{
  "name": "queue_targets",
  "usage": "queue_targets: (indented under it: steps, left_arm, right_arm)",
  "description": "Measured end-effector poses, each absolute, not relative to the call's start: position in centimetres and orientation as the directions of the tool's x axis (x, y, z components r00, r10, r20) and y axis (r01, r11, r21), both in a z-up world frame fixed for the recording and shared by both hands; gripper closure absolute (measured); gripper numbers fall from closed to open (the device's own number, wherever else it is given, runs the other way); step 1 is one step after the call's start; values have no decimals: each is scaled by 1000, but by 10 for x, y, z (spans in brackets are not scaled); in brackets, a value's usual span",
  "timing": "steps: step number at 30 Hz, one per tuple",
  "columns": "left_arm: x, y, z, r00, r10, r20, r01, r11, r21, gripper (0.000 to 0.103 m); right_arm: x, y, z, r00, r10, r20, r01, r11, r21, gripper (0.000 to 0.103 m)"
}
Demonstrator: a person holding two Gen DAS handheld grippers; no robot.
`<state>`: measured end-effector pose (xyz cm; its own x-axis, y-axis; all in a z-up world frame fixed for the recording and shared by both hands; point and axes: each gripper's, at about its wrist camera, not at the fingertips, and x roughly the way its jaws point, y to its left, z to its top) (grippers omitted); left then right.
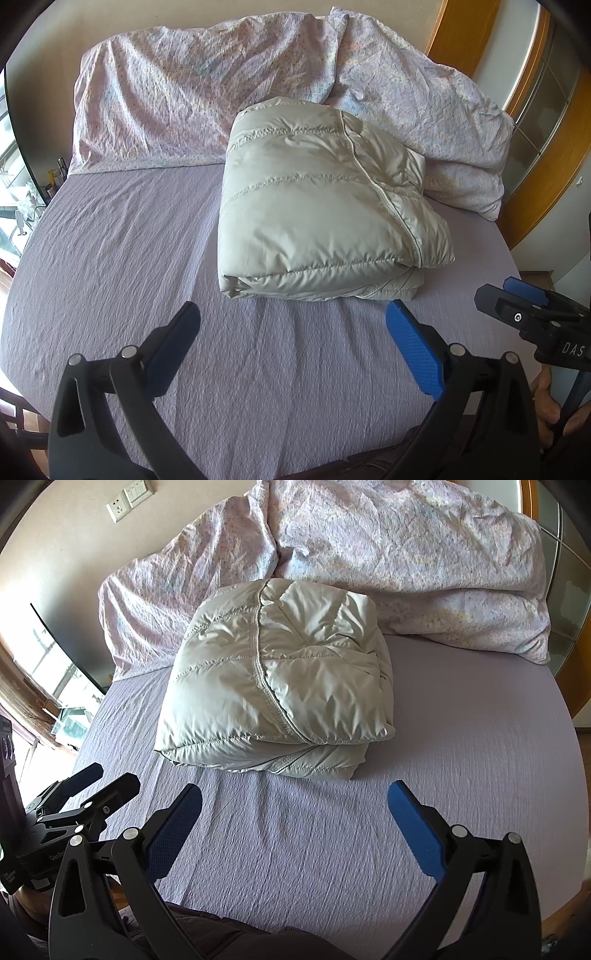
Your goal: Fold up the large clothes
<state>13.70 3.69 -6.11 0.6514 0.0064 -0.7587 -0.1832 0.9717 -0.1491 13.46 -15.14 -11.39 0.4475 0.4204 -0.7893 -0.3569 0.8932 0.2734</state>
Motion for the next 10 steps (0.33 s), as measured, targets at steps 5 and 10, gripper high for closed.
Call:
queue_targets:
  steps: [5, 10]
  left_arm:
    - [137, 37, -61, 649, 7, -761, -184, 972, -147, 3]
    - [137, 37, -61, 649, 7, -760, -183, 972, -147, 3]
  right_arm:
    - [135, -152, -114, 448, 420, -789, -357, 893, 273, 1]
    - [135, -152, -115, 448, 421, -789, -359, 893, 273, 1]
